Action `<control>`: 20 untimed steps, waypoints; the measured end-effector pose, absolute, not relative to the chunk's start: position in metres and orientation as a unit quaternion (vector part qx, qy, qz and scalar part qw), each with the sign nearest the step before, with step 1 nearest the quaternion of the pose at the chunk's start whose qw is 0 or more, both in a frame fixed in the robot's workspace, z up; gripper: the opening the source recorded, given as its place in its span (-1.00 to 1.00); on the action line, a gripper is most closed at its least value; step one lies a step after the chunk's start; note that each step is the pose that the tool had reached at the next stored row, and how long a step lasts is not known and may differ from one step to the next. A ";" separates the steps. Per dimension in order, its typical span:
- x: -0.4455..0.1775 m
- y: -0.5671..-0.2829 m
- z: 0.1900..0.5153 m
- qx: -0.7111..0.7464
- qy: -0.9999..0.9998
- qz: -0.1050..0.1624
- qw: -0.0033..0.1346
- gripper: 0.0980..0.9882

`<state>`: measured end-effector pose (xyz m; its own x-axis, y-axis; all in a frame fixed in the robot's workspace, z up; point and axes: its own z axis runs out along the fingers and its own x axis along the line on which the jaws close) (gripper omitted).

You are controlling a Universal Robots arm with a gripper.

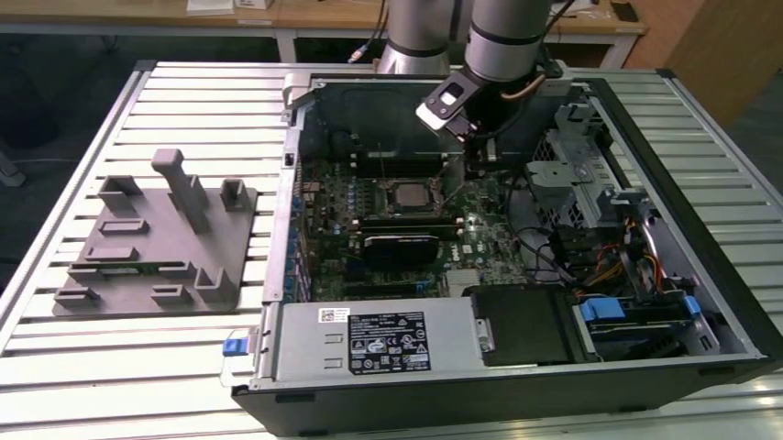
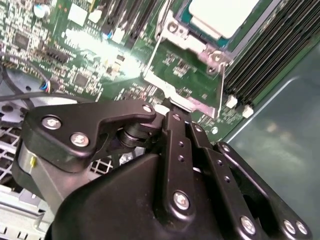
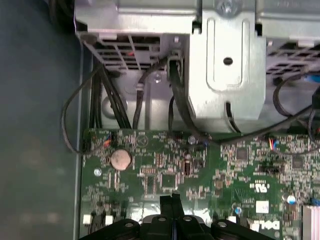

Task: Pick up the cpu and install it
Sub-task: 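Close the cpu cover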

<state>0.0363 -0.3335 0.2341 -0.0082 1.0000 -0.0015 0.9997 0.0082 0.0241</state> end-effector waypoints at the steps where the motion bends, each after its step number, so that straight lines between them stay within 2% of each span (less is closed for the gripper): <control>1: 0.034 -0.333 0.234 0.704 0.710 0.008 0.009 -0.98; 20: -0.006 -0.333 0.234 0.704 0.710 0.008 0.009 -0.98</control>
<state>-0.0059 -0.3334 0.2341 -0.0081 1.0000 -0.0014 0.9997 0.0082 0.0241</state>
